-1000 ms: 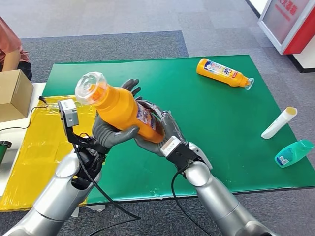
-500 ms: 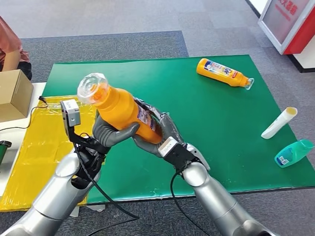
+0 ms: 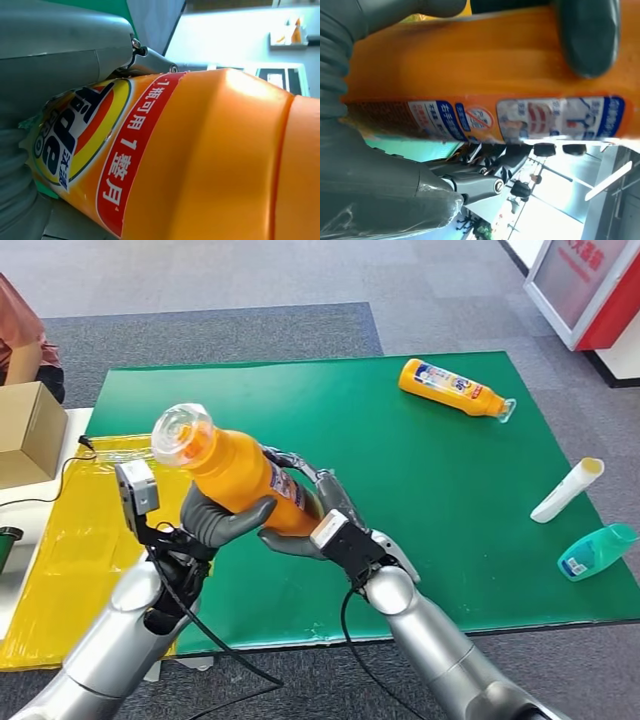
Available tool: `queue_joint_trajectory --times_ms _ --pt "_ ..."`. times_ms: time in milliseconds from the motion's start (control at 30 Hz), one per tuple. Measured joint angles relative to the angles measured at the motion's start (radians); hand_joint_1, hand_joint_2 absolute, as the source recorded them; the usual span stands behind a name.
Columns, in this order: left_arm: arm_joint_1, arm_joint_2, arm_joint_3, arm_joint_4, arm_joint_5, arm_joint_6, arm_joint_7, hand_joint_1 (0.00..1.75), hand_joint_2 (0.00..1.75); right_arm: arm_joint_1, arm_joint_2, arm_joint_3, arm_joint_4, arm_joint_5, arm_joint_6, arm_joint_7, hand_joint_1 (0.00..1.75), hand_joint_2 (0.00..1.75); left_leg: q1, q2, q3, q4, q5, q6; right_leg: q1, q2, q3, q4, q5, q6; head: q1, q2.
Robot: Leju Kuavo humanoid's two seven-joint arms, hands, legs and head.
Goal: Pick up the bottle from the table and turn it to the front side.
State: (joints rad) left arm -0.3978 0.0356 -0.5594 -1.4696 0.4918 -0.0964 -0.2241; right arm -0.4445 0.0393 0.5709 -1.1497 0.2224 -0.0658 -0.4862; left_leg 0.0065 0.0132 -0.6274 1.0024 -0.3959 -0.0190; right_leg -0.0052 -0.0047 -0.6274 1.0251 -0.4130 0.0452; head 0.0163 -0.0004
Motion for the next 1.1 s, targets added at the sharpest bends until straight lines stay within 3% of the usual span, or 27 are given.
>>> queue_joint_trajectory --times_ms 300,433,500,667,867,1000,1100 --pt "0.103 0.008 0.129 -0.202 -0.277 0.285 -0.182 1.75 1.75 0.052 -0.017 -0.122 0.03 -0.044 -0.009 0.105 0.0 1.75 0.0 -0.001 -0.001 0.0 0.0 0.0 0.0 -0.001 0.0 0.0 0.0 0.0 0.0 0.0" --pt "0.158 0.017 0.184 -0.28 -0.533 0.487 -0.247 1.75 1.75 0.076 -0.027 -0.177 0.031 -0.046 -0.009 0.13 0.0 1.75 0.0 -0.001 -0.001 0.0 0.0 0.0 0.0 -0.001 0.0 0.0 0.0 0.0 0.0 0.0" --pt "0.182 0.026 0.205 -0.304 -0.732 0.589 -0.233 1.75 1.75 0.085 -0.031 -0.2 0.028 -0.045 -0.01 0.135 0.0 1.75 0.0 -0.001 -0.001 0.0 0.0 0.0 0.0 -0.001 0.0 0.0 0.0 0.0 0.0 0.0" --pt "0.212 0.061 0.221 -0.316 -1.241 0.654 -0.03 1.75 1.75 0.098 -0.033 -0.261 -0.002 -0.057 0.005 0.155 0.0 1.75 0.0 -0.001 -0.001 0.0 0.0 0.0 0.0 -0.001 0.0 0.0 0.0 0.0 0.0 0.0" --pt "0.245 0.066 0.227 -0.31 -1.765 0.721 0.171 1.75 1.75 0.099 -0.033 -0.304 -0.053 -0.053 0.018 0.172 0.0 1.75 0.0 -0.001 -0.001 0.0 0.0 0.0 0.0 -0.001 0.0 0.0 0.0 0.0 0.0 0.0" --pt "0.257 0.08 0.226 -0.297 -1.986 0.699 0.307 1.75 1.75 0.099 -0.034 -0.309 -0.081 -0.025 0.035 0.19 0.0 1.75 0.0 -0.001 -0.001 0.0 0.0 0.0 0.0 -0.001 -0.001 0.0 0.0 0.0 0.0 0.0" --pt "0.243 0.127 0.208 -0.277 -2.027 0.614 0.453 1.75 1.75 0.098 -0.037 -0.309 -0.108 -0.007 0.046 0.2 0.0 1.75 0.0 -0.001 -0.001 0.0 0.0 0.0 0.0 -0.001 -0.001 0.0 0.0 0.0 0.0 0.0"
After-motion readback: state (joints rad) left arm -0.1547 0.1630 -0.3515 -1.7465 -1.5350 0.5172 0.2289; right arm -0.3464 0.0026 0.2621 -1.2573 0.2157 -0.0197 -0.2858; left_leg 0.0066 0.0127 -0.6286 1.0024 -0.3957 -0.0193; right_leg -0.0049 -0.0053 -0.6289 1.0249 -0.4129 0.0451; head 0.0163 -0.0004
